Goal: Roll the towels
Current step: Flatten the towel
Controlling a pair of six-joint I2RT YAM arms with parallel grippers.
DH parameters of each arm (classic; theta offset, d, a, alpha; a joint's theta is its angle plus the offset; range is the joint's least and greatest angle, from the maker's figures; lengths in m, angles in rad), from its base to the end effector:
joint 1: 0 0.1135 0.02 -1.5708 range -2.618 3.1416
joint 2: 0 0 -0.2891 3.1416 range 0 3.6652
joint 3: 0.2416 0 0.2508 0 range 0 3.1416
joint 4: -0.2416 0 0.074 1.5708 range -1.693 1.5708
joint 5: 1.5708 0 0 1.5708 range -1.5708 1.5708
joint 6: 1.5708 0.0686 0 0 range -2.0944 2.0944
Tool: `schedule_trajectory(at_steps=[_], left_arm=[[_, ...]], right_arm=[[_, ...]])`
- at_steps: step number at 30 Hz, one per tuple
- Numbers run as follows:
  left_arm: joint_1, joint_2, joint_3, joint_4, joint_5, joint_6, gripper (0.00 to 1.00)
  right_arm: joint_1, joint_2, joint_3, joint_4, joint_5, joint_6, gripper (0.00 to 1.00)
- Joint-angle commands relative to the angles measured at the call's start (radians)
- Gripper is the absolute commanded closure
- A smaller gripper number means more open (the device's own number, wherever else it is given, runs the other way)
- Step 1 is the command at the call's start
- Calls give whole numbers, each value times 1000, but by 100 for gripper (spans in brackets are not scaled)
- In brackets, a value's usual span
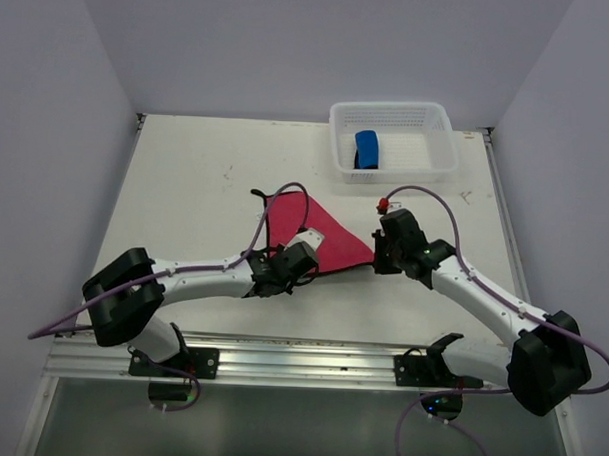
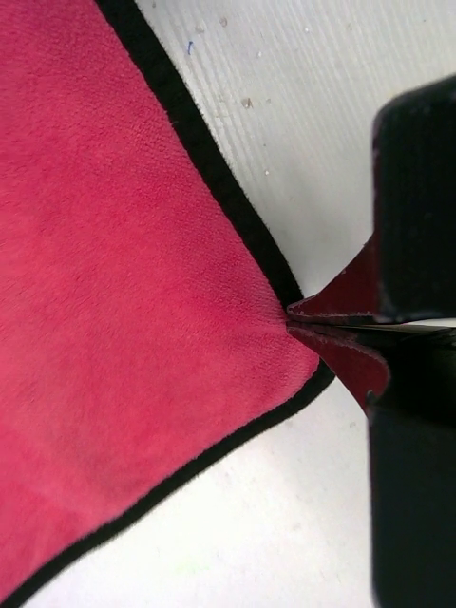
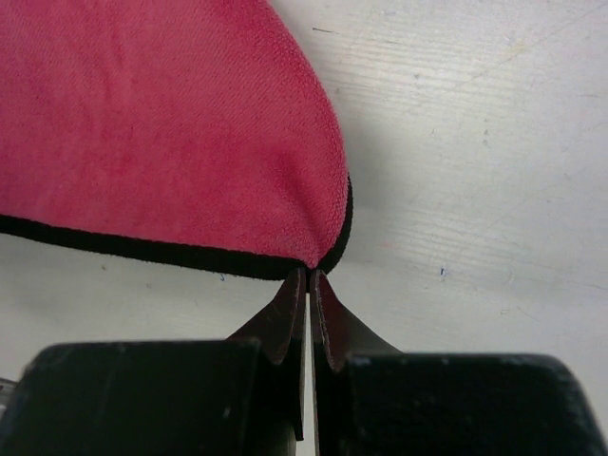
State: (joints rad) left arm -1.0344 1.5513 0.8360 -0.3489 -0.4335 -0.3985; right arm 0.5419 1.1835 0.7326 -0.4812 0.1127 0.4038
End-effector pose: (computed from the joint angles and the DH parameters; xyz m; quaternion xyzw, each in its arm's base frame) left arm 0.1799 -0.2463 0.1690 0.2444 0.9149 -0.0037 0.3213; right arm 0.2104 0.1176 0.2149 -0.0478 0.9469 0.0951 0.3034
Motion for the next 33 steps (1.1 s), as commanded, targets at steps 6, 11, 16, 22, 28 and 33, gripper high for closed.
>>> schedule_trajectory(at_steps=[6, 11, 16, 22, 28, 33], left_arm=[[4, -166, 107, -131, -120, -30, 100], [0, -241, 155, -214, -180, -43, 100], [0, -331, 225, -300, -238, -71, 100], [2, -414, 316, -361, -257, -80, 100], [-6, -454, 399, -444, -252, -68, 100], [-12, -508, 419, -470, -220, -74, 100]], right_arm=[[62, -91, 131, -83, 10, -7, 100], [164, -146, 241, -166, 70, 13, 100], [194, -157, 347, -214, 81, 32, 100], [217, -166, 459, -275, 35, 26, 100], [250, -194, 527, -339, -2, 33, 100], [259, -219, 560, -361, -53, 43, 100]])
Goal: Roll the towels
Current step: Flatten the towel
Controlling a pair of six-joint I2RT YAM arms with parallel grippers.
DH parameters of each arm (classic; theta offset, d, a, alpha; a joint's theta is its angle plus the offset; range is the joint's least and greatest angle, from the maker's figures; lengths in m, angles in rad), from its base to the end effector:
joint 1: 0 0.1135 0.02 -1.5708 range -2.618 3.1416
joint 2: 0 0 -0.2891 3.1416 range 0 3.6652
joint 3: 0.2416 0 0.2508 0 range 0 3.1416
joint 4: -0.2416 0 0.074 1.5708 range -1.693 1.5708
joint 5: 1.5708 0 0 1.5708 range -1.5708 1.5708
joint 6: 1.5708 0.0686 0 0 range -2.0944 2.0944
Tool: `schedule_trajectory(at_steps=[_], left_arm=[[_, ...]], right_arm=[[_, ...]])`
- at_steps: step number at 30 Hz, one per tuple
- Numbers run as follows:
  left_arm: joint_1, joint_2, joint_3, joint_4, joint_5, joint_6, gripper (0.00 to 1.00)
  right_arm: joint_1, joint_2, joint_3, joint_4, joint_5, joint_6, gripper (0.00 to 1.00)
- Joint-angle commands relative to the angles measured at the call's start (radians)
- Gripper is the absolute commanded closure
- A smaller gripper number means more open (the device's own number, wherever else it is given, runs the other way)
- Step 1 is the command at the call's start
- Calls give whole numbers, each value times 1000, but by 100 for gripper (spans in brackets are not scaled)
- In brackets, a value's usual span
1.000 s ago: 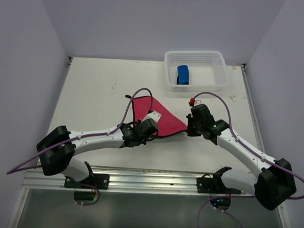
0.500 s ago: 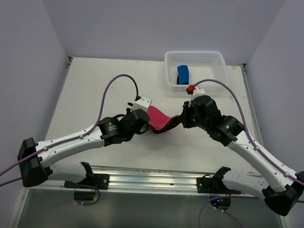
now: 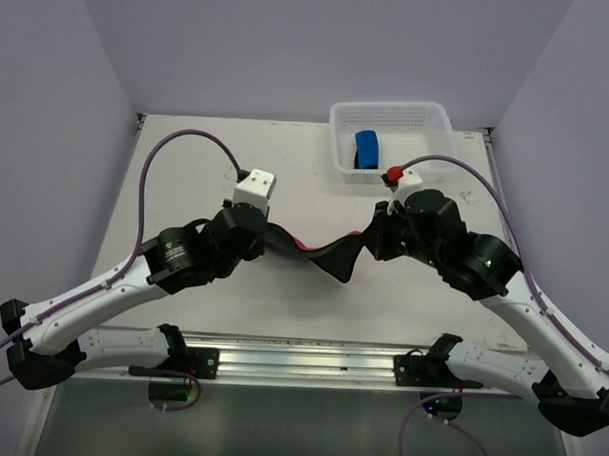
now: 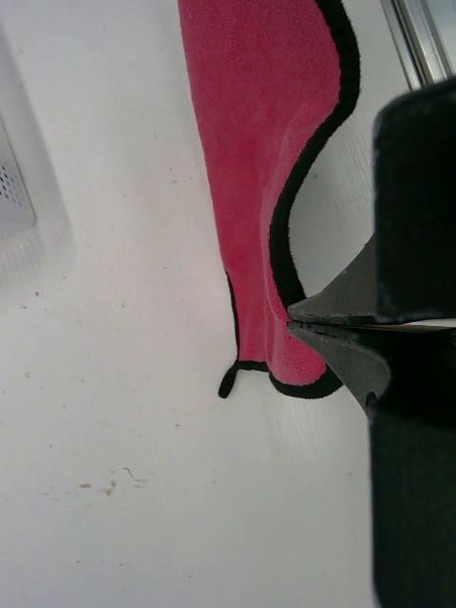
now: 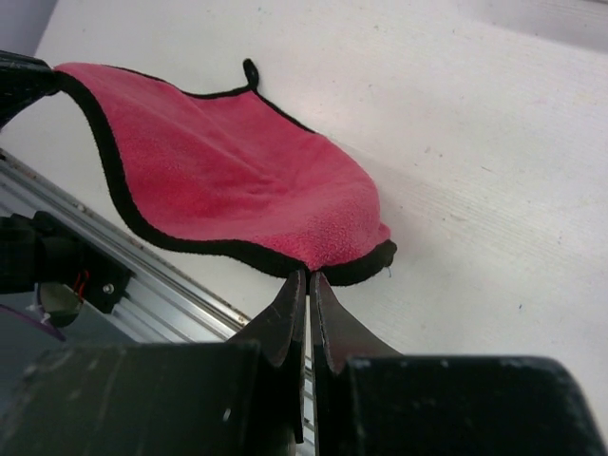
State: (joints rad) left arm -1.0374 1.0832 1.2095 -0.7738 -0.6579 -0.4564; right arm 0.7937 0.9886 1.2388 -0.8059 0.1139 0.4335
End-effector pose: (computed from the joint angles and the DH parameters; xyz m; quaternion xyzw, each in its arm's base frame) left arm 0.1484 -0.1689 0.3817 0.1048 0.8530 -0.0741 0.5058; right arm 0.1478 0.1392 0.3984 -0.1291 0.8634 0.2387 0.4254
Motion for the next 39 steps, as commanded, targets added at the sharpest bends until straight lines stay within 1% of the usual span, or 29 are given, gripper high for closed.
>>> schedule_trajectory(at_steps=[1, 5, 10, 12, 16, 18, 20, 25, 28, 33, 39], left_arm=[[-9, -57, 53, -54, 10, -22, 100], [-10, -83, 82, -84, 47, -22, 100], [-12, -109, 133, -113, 153, 8, 100], [-12, -109, 159, -140, 187, 15, 100], [-12, -83, 228, -200, 208, -5, 100], [-12, -66, 234, -243, 193, -31, 100], [-12, -57, 210, -251, 178, -41, 100], [-12, -74, 119, -193, 133, -64, 100], [-12, -72, 90, -167, 80, -76, 100], [-10, -40, 62, -87, 40, -18, 100], [11, 64, 47, -1, 0, 57, 100]], right_arm=[[9, -25, 62, -41, -65, 13, 100], [10, -41, 88, -65, -109, 13, 100], [10, -68, 110, -78, -200, 48, 100], [10, -82, 113, -78, -218, 66, 100], [10, -85, 106, -82, -230, 103, 100], [12, -85, 84, -72, -229, 134, 100], [10, -88, 53, -58, -215, 151, 100], [10, -85, 13, -47, -148, 174, 100], [12, -82, -5, -38, -115, 185, 100], [10, -62, -39, 13, -50, 189, 100], [10, -24, -58, 51, 39, 180, 100]])
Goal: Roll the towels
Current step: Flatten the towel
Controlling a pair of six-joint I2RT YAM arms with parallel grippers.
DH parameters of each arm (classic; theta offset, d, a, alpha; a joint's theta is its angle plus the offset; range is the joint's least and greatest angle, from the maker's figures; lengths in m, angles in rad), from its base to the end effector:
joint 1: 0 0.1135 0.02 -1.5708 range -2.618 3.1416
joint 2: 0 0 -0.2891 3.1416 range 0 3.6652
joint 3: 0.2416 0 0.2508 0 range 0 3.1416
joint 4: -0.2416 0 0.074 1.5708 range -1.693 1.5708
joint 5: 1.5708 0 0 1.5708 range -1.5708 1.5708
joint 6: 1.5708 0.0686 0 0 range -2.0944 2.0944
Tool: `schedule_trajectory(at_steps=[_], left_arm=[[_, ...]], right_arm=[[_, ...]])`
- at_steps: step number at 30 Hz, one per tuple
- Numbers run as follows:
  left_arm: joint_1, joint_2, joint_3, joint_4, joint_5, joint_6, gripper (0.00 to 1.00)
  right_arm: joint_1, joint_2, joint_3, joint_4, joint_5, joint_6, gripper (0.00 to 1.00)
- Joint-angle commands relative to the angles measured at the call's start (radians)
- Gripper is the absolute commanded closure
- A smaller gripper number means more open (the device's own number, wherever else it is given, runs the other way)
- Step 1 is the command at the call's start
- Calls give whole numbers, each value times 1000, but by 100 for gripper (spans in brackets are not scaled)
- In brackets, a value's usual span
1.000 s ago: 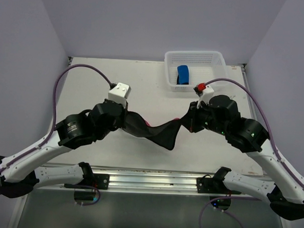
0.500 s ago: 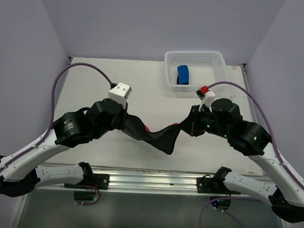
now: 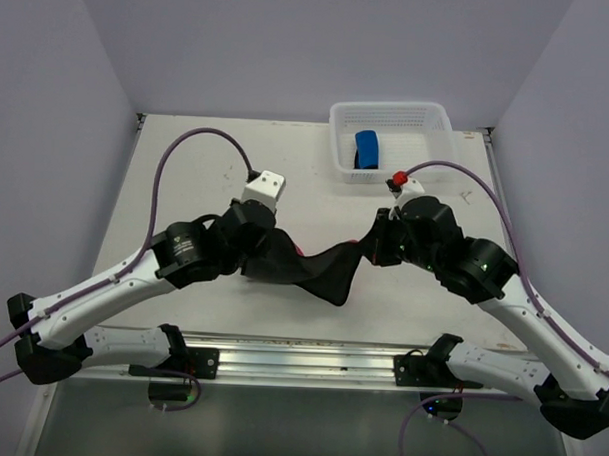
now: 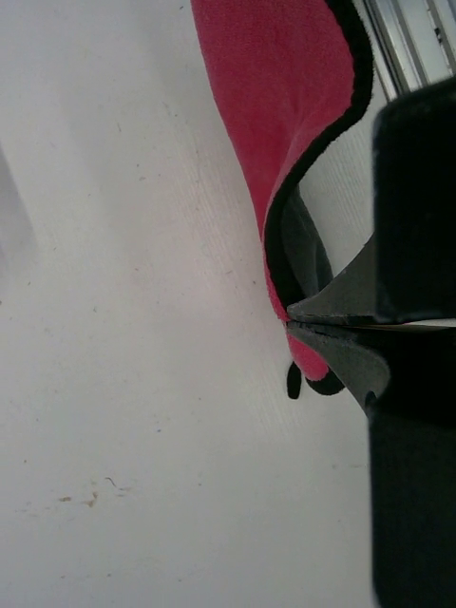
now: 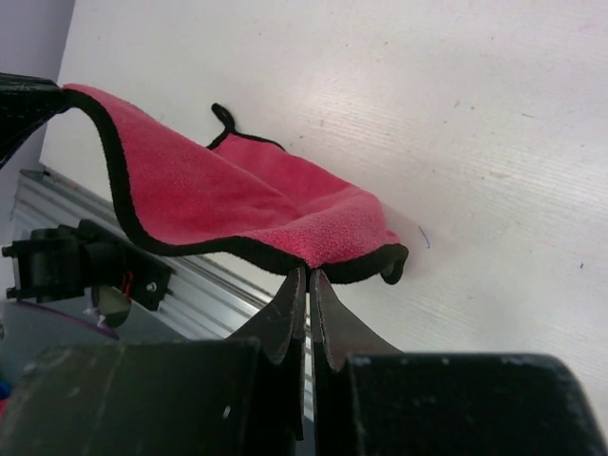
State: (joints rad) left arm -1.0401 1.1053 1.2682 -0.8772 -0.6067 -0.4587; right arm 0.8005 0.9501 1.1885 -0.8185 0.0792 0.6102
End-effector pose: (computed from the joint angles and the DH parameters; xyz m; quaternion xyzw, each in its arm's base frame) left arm 0.1447 -0.1693 0.3851 0.1300 0.8673 -0.0710 0.4753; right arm 0.1386 0.1350 0.3864 -0.0648 0.8769 0.2814 0.3842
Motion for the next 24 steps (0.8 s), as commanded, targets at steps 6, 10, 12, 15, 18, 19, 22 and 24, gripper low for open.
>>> schedule_trajectory(at_steps=[6, 10, 12, 15, 18, 19, 22, 24], left_arm=[[95, 105, -13, 202, -35, 136, 100], [138, 136, 36, 221, -15, 179, 100], [140, 139, 66, 224, -13, 199, 100], [140, 102, 80, 242, 1, 215, 100], [140, 49, 59, 259, 30, 224, 100], [140, 36, 51, 257, 38, 224, 100], [140, -10, 17, 222, 73, 213, 100], [140, -47, -13, 180, 76, 178, 100]], right_arm=[[2, 55, -9, 97, 160, -21, 100], [2, 98, 20, 114, 151, -46, 100], [2, 105, 40, 124, 134, -55, 100], [2, 101, 57, 133, 105, -63, 100], [2, 90, 56, 140, 83, -66, 100], [3, 88, 56, 137, 55, -64, 100], [2, 67, 43, 127, -22, -61, 100], [2, 53, 26, 121, -48, -44, 100]])
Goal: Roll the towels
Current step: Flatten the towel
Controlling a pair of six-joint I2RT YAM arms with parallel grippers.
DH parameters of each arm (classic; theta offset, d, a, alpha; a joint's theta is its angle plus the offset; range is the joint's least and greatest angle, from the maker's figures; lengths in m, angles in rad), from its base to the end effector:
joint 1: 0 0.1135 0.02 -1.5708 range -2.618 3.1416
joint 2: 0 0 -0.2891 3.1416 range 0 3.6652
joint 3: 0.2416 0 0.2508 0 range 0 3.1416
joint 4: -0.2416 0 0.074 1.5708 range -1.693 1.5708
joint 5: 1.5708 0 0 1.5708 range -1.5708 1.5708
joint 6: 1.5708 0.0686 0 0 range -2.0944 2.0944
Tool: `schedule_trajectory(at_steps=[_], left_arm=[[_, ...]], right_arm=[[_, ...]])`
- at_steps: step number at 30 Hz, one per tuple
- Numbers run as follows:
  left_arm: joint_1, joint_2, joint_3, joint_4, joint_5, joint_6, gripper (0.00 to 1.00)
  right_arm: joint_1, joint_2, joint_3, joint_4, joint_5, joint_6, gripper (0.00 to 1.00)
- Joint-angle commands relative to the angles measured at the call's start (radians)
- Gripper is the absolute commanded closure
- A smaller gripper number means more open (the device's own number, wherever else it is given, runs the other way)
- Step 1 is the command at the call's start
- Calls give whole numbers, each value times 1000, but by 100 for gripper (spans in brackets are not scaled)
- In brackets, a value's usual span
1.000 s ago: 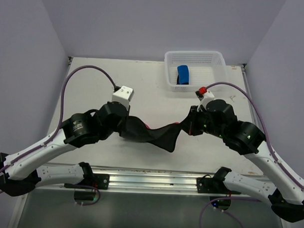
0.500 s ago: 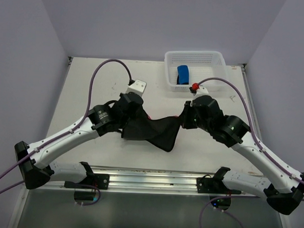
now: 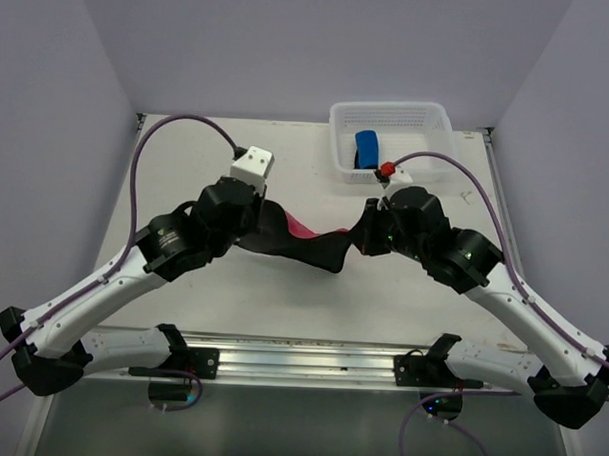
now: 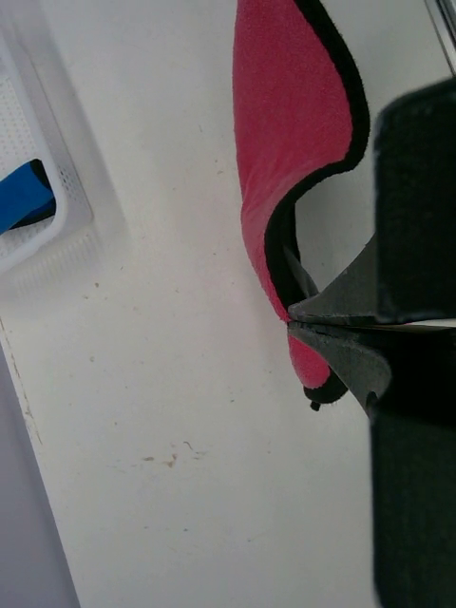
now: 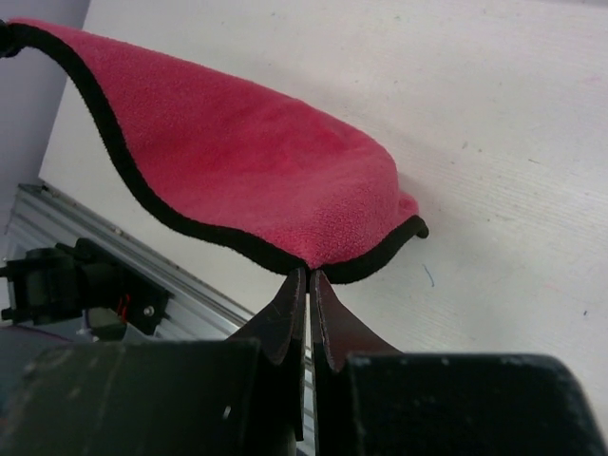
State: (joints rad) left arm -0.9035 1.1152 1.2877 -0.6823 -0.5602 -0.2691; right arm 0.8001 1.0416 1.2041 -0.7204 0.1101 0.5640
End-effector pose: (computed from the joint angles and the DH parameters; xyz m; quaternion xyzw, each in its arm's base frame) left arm 0.1757 -0.1642 0.4096 0.1257 0.8312 -0.0704 0.5370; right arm 0.1623 0.1564 0.3864 -0.0763 0.8702 0.2680 0.4063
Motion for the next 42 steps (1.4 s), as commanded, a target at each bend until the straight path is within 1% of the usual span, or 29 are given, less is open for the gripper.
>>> schedule_trajectory(at_steps=[1, 3, 6, 12, 14, 17, 19, 22, 23, 27, 30, 32, 35, 39, 42], left_arm=[[3, -72, -42, -28, 39, -21, 100], [3, -113, -60, -65, 62, -53, 100], [3, -152, -65, -108, 110, -82, 100], [2, -204, -21, -174, 218, -96, 100], [2, -201, -4, -183, 236, -96, 100], [2, -180, 16, -189, 226, -99, 100], [3, -143, -4, -183, 191, -96, 100], [3, -66, -62, -149, 135, -91, 100], [3, -46, -95, -114, 125, -85, 100], [9, 72, -152, -14, 89, -58, 100], [57, 141, -163, 50, 91, -30, 100], [78, 173, -151, 88, 95, -15, 100], [107, 242, -117, 119, 91, 22, 100], [126, 362, -48, 130, 82, 74, 100], [130, 417, -5, 142, 74, 105, 100]], right_arm=[[4, -55, 5, 19, -95, 10, 100], [2, -74, -14, 15, -105, 31, 100], [2, -117, -34, 21, -173, 59, 100], [4, -153, -48, 29, -271, 102, 100], [2, -155, -49, 24, -267, 117, 100], [2, -155, -49, 4, -189, 129, 100], [2, -146, -51, -10, -114, 129, 100], [2, -111, -80, -4, -60, 135, 100], [-2, -98, -106, 12, -40, 135, 100], [-44, -26, -172, 71, -27, 142, 100], [-110, 11, -208, 107, -21, 126, 100], [-174, 30, -219, 121, -26, 105, 100], [-232, 69, -207, 134, -32, 65, 100], [-254, 142, -176, 160, -55, 24, 100], [-262, 196, -160, 188, -78, 8, 100]])
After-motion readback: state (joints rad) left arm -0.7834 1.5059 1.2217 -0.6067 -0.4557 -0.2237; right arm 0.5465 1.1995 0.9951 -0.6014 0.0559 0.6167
